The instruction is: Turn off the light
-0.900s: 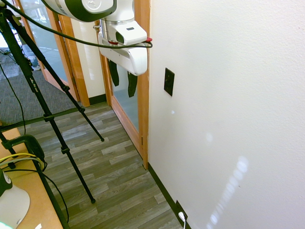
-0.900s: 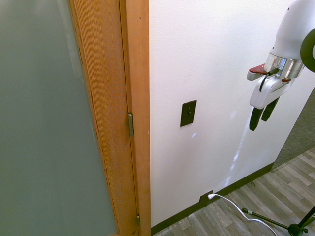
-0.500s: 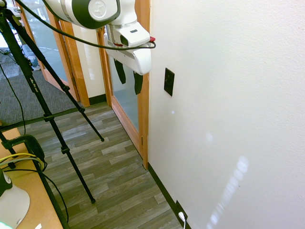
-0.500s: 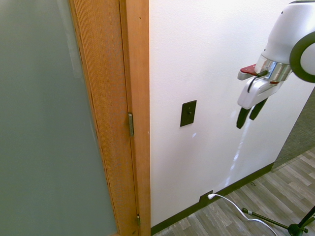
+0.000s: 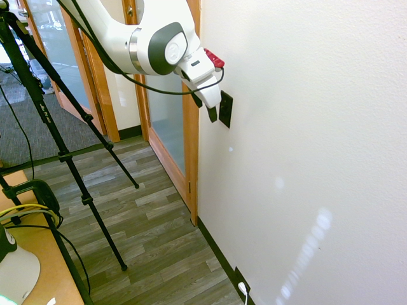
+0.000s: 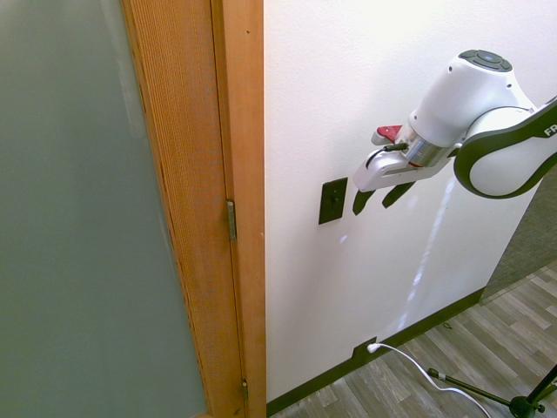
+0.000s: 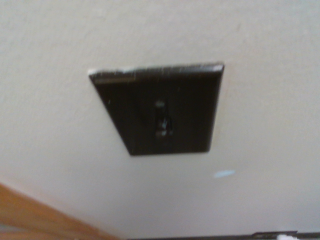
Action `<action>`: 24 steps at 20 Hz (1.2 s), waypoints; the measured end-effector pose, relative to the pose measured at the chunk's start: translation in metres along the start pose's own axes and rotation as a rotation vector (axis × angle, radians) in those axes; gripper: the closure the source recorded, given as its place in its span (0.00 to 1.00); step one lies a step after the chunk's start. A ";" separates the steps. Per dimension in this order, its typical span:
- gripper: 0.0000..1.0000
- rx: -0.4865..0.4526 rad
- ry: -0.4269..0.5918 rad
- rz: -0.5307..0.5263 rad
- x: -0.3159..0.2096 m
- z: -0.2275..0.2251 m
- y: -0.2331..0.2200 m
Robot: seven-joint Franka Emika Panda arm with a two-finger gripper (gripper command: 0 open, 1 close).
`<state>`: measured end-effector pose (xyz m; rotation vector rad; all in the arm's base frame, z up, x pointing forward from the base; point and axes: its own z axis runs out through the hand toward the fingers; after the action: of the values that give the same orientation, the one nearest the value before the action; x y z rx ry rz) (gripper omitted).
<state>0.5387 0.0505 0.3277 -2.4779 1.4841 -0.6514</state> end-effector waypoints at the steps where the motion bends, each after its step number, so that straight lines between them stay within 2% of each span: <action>1: 1.00 -0.004 0.013 0.005 0.000 -0.001 -0.005; 15: 1.00 -0.029 0.073 0.001 -0.005 0.037 -0.058; 24: 1.00 -0.037 0.073 0.006 -0.002 0.051 -0.060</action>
<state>0.6088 0.0784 0.3037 -2.5012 1.5417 -0.7268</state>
